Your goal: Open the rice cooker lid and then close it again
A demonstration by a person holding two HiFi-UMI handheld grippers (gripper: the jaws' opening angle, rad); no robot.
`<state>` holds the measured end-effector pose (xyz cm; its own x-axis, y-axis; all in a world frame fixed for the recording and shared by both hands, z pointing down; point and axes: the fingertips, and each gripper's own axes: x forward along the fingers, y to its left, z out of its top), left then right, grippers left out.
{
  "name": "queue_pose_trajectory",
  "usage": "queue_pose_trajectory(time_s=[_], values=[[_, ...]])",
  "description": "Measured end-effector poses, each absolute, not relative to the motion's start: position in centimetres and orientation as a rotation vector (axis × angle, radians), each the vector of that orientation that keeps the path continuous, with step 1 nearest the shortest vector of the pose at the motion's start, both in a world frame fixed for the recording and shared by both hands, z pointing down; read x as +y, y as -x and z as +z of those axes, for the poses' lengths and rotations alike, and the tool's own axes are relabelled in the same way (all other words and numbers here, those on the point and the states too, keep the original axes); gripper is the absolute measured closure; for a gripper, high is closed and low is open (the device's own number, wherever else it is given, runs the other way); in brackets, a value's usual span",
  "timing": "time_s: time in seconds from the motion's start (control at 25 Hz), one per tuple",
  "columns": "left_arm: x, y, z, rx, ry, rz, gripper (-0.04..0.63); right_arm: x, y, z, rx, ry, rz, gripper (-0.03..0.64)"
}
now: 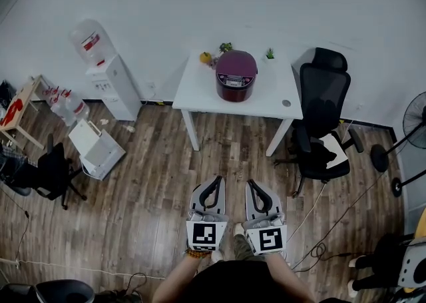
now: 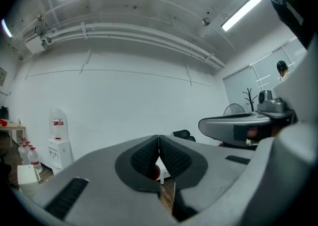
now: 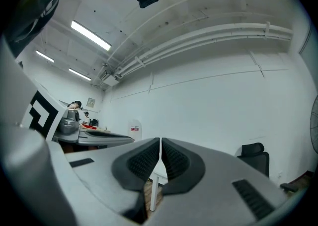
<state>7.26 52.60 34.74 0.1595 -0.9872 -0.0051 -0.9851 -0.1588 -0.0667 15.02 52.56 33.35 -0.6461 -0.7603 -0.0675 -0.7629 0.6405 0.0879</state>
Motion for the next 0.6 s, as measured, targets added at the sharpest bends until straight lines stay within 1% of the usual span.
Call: queue_pose_trajectory(time_s=[0.16, 0.32, 0.6], values=[[50.3, -7.6, 34.7, 1.999, 2.347, -0.08, 0.571, 50.1, -15.3, 33.5, 2.822, 1.305, 0.14, 0.588], [48.1, -8.0, 34.5, 2.0, 2.339, -0.078, 0.571, 47.9, -15.5, 32.9, 2.808, 1.267, 0.197, 0.588], [44.2, -9.4, 34.4, 2.009, 2.321, -0.064, 0.571, 44.0, -16.8, 34.0, 2.836, 1.268, 0.105, 0.588]])
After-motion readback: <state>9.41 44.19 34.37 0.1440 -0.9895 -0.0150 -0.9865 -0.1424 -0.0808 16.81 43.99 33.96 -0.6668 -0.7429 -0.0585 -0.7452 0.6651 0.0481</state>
